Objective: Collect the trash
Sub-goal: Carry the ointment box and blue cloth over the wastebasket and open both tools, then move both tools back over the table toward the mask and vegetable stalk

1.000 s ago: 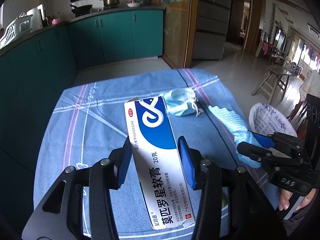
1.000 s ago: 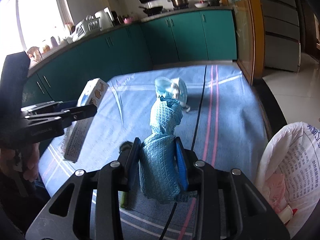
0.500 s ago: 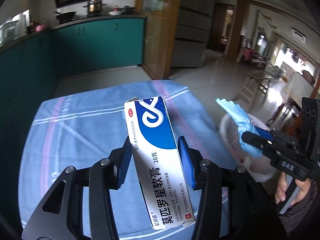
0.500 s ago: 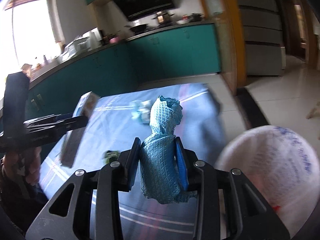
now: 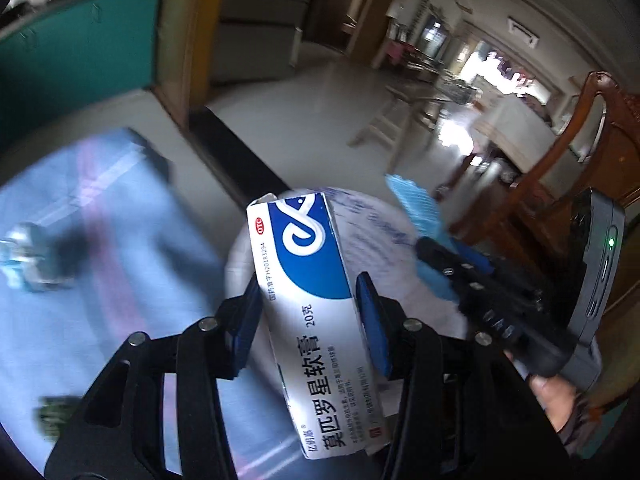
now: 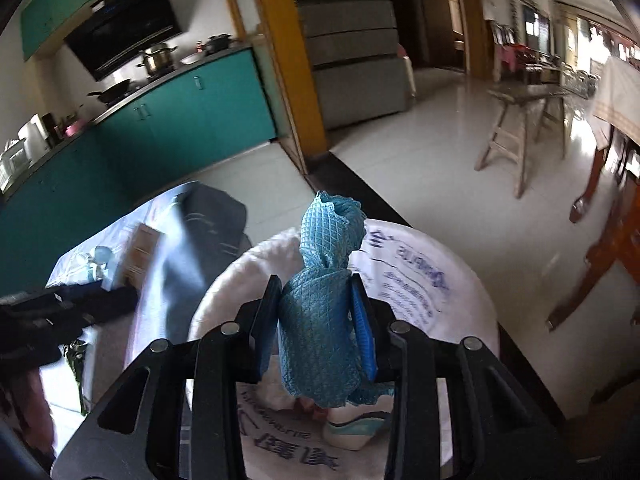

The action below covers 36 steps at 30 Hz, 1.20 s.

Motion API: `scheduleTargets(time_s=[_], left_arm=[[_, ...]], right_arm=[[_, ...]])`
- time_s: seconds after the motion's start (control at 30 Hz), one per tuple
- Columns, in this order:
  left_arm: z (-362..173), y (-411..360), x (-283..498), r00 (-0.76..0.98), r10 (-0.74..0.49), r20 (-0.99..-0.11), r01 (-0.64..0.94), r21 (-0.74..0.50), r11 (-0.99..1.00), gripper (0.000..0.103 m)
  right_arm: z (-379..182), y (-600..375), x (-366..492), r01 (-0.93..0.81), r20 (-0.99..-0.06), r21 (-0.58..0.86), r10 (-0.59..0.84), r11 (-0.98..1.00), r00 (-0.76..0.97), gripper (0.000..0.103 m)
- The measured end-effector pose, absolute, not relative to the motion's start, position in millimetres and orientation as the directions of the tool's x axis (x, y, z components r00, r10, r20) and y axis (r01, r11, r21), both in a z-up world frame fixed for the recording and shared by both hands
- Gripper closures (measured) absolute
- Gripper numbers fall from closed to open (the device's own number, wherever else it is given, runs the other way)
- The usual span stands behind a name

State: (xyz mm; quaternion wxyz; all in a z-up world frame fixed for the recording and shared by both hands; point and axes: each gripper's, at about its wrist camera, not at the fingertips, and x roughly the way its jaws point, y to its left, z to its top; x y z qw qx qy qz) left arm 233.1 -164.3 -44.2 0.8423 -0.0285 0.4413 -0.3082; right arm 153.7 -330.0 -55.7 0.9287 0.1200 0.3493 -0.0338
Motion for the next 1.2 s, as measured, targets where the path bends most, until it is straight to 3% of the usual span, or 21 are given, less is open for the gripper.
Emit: scheduleTargets(time_s=[0.07, 0.1, 0.17, 0.27, 0.4, 0.5, 0.63, 0.67, 0.77, 0.83, 1.1, 1.2], left_arm=[[-50.3, -174.5, 235.1, 0.39, -0.563, -0.728, 0.491, -0.352, 0.797, 0.027], [-51.9, -175.2, 235.6, 0.389, -0.565, -0.728, 0.486, -0.359, 0.797, 0.024], [-53.6, -172.3, 233.1, 0.391, -0.558, -0.732, 0.478, -0.357, 0.803, 0.024], [-50.8, -148.0, 234.4, 0.445, -0.491, -0.749, 0.45, -0.287, 0.845, 0.024], [-38.9, -86.7, 259.5, 0.596, -0.234, -0.768, 0.25, -0.1, 0.963, 0.023], [-44.4, -38.5, 287.0, 0.619, -0.08, -0.782, 0.085, -0.035, 0.996, 0.016], [-68.5, -3.0, 321.5, 0.578, -0.012, -0.816, 0.031, 0.008, 0.999, 0.015], [-76.3, 5.1, 326.9, 0.56, -0.014, -0.828, 0.023, -0.001, 1.0, 0.019], [-94.4, 24.0, 333.5, 0.473, -0.105, -0.875, 0.039, -0.098, 0.994, 0.068], [-93.9, 38.8, 332.5, 0.455, -0.179, -0.872, 0.044, -0.179, 0.983, 0.082], [-27.2, 78.7, 259.2, 0.616, -0.228, -0.754, 0.088, -0.221, 0.971, 0.087], [-11.7, 91.5, 228.4, 0.665, -0.231, -0.71, 0.095, -0.227, 0.969, 0.087]], right_arm=[[-57.1, -331.9, 152.3, 0.158, -0.659, 0.206, 0.018, 0.966, 0.752, 0.064], [-57.8, -332.3, 150.8, 0.16, -0.658, 0.208, 0.017, 0.965, 0.753, 0.062], [-56.4, -333.4, 149.6, 0.17, -0.647, 0.215, 0.01, 0.962, 0.762, 0.045], [-52.4, -327.4, 146.1, 0.141, -0.627, 0.236, 0.039, 0.961, 0.778, 0.035], [-49.0, -295.6, 152.1, 0.032, -0.618, 0.255, 0.138, 0.966, 0.774, 0.031], [-52.5, -254.9, 159.7, -0.123, -0.621, 0.288, 0.283, 0.95, 0.731, 0.029], [-62.3, -189.5, 164.7, -0.308, -0.64, 0.278, 0.414, 0.91, 0.647, 0.028], [-65.1, -170.5, 164.2, -0.361, -0.643, 0.271, 0.447, 0.892, 0.622, 0.028], [-68.7, -133.1, 162.4, -0.473, -0.641, 0.282, 0.531, 0.835, 0.554, 0.028], [-69.9, -116.2, 161.5, -0.524, -0.64, 0.295, 0.573, 0.799, 0.512, 0.028], [-88.7, -52.6, 163.8, -0.588, -0.72, 0.224, 0.539, 0.777, 0.438, 0.028], [-94.4, -35.2, 165.4, -0.592, -0.744, 0.202, 0.516, 0.78, 0.425, 0.036]])
